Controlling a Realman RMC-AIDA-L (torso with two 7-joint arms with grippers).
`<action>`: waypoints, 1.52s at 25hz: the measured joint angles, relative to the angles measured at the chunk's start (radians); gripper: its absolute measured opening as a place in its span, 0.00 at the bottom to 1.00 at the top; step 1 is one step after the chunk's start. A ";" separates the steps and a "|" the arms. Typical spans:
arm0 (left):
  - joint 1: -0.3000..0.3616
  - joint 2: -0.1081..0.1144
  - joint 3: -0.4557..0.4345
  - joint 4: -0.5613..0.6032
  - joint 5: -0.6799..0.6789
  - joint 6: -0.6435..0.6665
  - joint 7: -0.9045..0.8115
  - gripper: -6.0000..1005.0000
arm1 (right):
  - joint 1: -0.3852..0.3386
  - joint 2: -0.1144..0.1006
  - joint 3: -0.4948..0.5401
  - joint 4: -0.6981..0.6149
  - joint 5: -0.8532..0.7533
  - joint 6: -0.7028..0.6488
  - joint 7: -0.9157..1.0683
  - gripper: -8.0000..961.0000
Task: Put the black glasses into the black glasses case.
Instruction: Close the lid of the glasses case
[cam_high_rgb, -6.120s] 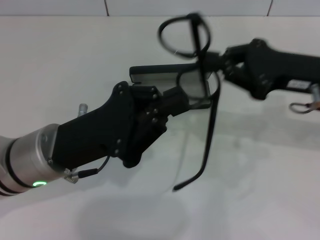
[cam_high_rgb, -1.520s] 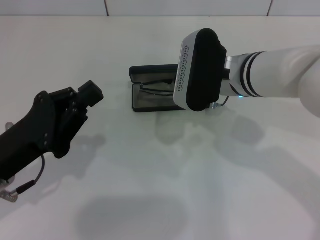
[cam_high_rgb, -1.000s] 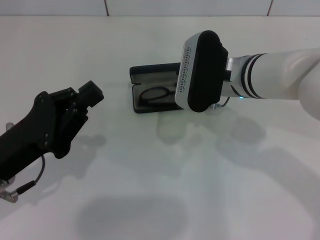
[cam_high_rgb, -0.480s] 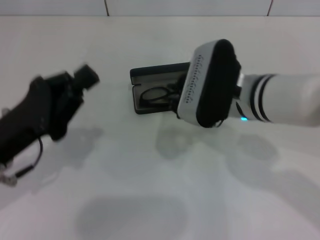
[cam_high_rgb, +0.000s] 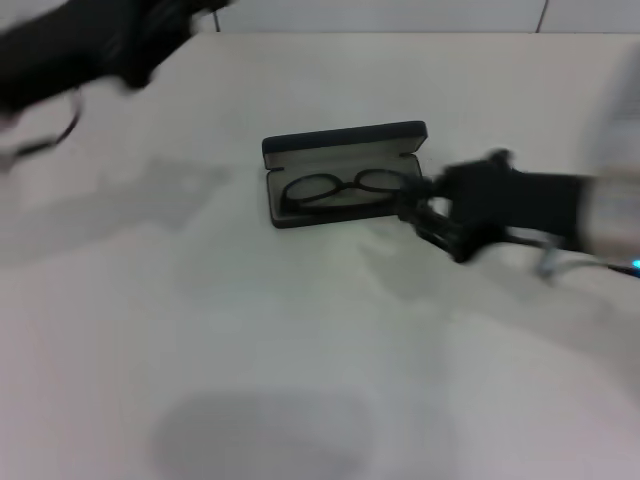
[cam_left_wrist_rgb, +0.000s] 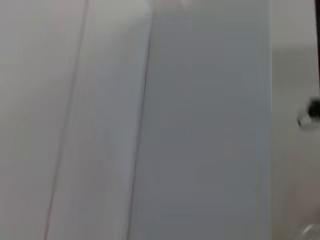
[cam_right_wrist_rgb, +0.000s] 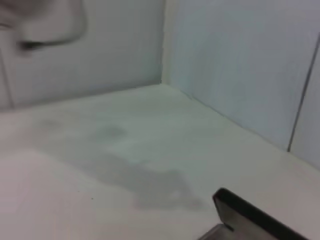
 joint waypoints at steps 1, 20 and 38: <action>-0.038 0.008 0.000 0.013 0.031 -0.043 -0.030 0.06 | -0.030 0.007 0.111 0.031 0.175 -0.143 -0.133 0.24; -0.341 -0.156 0.001 0.127 0.846 -0.757 -0.462 0.22 | -0.110 0.002 0.592 0.444 0.648 -0.679 -0.474 0.25; -0.309 -0.162 0.001 0.099 0.867 -0.766 -0.479 0.23 | -0.052 -0.001 0.609 0.546 0.613 -0.663 -0.481 0.25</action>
